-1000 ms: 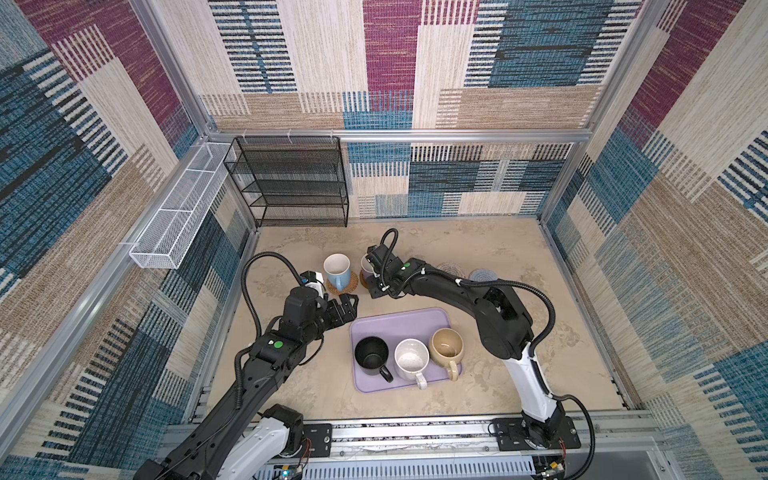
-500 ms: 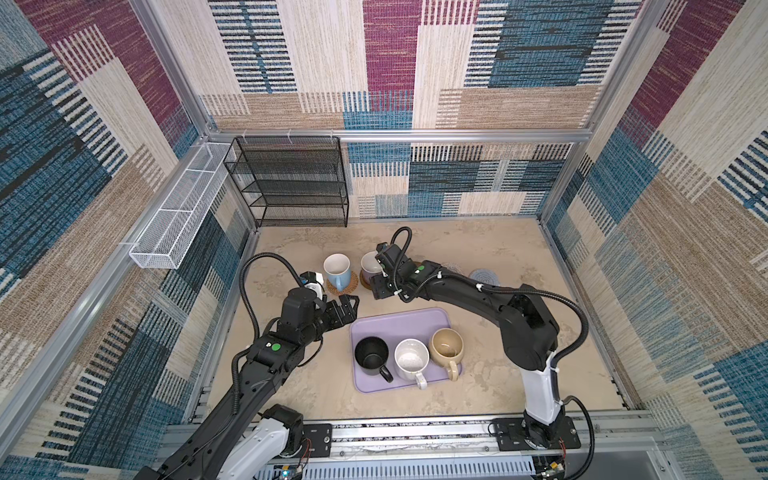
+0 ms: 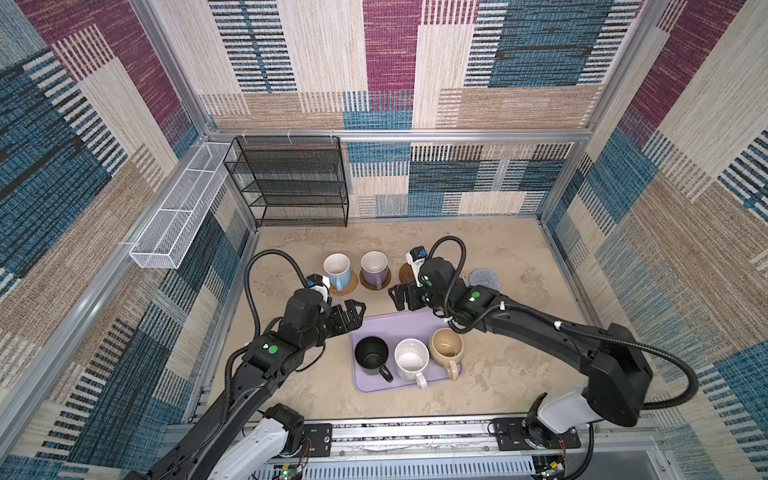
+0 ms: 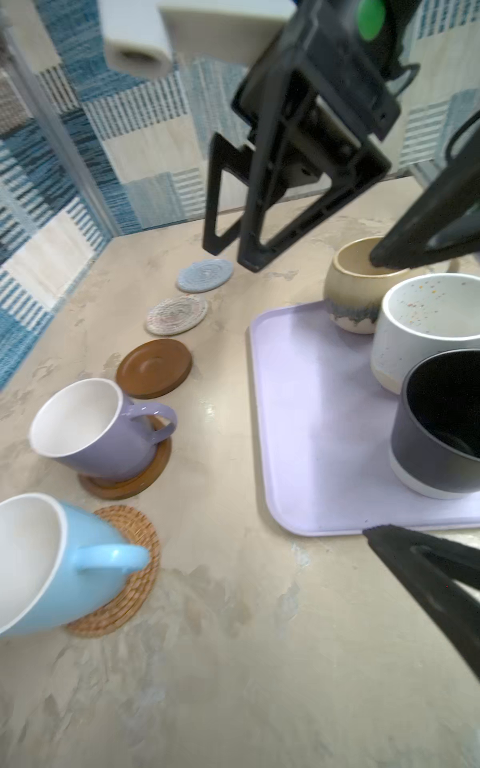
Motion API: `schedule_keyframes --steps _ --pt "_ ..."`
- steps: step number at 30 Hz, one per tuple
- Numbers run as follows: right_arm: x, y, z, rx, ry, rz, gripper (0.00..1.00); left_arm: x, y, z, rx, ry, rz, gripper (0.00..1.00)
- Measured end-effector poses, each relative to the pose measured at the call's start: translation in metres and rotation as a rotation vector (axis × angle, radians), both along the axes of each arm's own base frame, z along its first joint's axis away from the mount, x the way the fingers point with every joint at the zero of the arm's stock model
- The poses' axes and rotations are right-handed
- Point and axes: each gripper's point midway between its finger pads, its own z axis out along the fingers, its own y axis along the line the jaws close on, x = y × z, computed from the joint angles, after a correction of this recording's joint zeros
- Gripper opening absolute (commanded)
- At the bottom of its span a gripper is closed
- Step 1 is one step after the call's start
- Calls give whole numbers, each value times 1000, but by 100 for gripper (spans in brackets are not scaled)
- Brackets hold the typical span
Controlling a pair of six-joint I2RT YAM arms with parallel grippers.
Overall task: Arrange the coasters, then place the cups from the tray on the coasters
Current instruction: 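Move left gripper over the black mug while right gripper withdraws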
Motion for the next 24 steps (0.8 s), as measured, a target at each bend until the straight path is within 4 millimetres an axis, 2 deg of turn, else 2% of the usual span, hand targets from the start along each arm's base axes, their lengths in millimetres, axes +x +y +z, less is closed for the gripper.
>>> schedule_keyframes --steps 3,11,17,20,24 --pt "-16 -6 5 46 -32 44 100 -15 -12 -3 10 33 -47 99" --pt "-40 -19 1 73 -58 110 100 -43 -12 -14 165 144 -71 99" --pt "-62 -24 0 105 -67 181 100 -72 -22 -39 237 247 -98 99" --pt "-72 -28 3 128 -84 208 100 -84 -33 -50 287 265 -121 99" --pt "-78 -32 2 133 -95 223 100 -93 -44 -63 345 265 -121 99"
